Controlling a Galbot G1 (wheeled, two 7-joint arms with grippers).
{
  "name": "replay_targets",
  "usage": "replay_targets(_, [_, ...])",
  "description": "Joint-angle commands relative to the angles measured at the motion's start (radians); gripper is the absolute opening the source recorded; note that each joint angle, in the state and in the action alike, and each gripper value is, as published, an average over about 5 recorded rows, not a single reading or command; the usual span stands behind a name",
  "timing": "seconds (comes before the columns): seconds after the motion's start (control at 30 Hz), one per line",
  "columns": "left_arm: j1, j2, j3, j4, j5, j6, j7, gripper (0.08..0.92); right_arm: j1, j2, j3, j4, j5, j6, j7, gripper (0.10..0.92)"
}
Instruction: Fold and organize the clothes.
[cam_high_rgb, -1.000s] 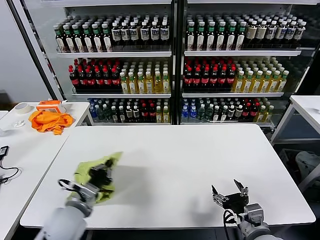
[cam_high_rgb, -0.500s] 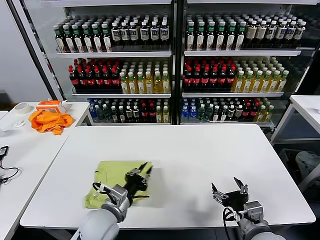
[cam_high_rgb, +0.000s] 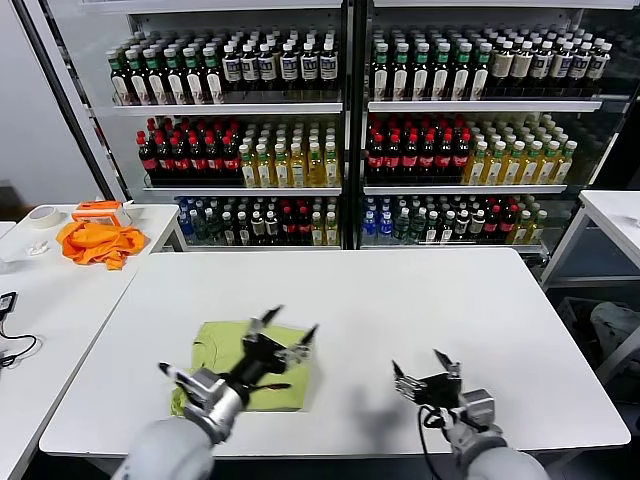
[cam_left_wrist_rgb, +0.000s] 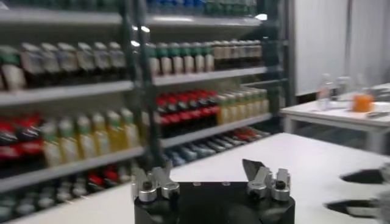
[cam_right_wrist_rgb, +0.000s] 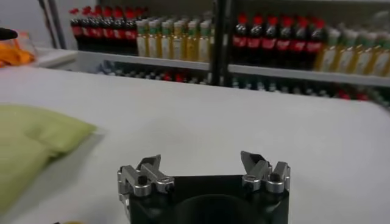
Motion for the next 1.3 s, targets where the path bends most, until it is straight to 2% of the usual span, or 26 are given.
replay_targets(0.03, [0.158, 0.088, -0.377, -0.031, 0.03, -0.107, 0.026, 0.776, 0.289, 0.112, -0.344, -0.186, 0.304, -0.003, 0.032, 0.823])
replay_targets(0.13, [0.204, 0.069, -0.397, -0.049, 0.045, -0.115, 0.026, 0.815, 0.347, 0.145, -0.41, -0.25, 0.351, -0.004, 0.055, 0.823])
replay_targets(0.37, [0.236, 0.027, -0.391, -0.066, 0.085, -0.126, 0.03, 0.822, 0.409, 0.186, -0.453, -0.34, 0.434, -0.005, 0.078, 0.823])
replay_targets(0.7, [0.253, -0.004, -0.384, -0.071, 0.109, -0.134, 0.037, 0.822, 0.419, 0.176, -0.464, -0.355, 0.532, -0.007, 0.237, 0.812])
replay_targets(0.83, [0.256, -0.009, -0.386, -0.069, 0.111, -0.136, 0.037, 0.823, 0.408, 0.16, -0.459, -0.325, 0.581, -0.006, 0.299, 0.727])
replay_targets(0.97, [0.254, -0.019, -0.374, -0.066, 0.118, -0.136, 0.036, 0.823, 0.396, 0.155, -0.451, -0.315, 0.586, -0.005, 0.304, 0.606])
replay_targets(1.3, [0.259, -0.027, -0.363, -0.059, 0.138, -0.148, 0.036, 0.823, 0.399, 0.164, -0.413, -0.315, 0.572, -0.004, 0.218, 0.338])
